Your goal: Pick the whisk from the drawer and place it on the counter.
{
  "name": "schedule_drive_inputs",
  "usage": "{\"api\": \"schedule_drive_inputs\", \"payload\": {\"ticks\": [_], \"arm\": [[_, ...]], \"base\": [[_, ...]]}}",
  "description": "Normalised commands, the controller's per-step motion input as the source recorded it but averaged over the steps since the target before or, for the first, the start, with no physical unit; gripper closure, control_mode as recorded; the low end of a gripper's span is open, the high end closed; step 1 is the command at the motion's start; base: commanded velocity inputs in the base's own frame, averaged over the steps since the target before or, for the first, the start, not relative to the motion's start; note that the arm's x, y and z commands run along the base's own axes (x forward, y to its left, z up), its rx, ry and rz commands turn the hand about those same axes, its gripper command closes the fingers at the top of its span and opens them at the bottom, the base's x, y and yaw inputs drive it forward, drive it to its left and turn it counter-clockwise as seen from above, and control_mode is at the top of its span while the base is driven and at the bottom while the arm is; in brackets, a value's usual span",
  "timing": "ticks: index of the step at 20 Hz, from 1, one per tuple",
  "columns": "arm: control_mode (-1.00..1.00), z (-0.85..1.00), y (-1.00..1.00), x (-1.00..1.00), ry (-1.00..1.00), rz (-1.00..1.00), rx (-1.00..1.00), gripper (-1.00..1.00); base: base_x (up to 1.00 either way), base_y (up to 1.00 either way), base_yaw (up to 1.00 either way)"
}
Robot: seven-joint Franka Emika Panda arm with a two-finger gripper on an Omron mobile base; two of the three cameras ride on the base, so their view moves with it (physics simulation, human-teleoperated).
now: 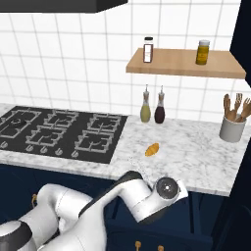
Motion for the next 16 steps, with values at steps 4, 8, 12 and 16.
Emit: {"api": "schedule_drive_inputs", "payload": {"ticks": [4,8,12,16], "arm": [[-1.00,0.66,0.48,0.32,-0.04,-0.01,0.00,1.00],[-1.00,0.31,0.02,0.79,0.06,0.00,0.00,1.00],[-1.00,0.03,0.00,0.95,0.21,0.04,0.00,1.00],[-1.00,0.00,0.00,0.74,0.26,0.07,0.00,1.00]], "base": [[0.00,0.00,0.00],[0.00,0.00,0.00],[0.00,0.00,0.00],[0.00,0.00,0.00]]}}
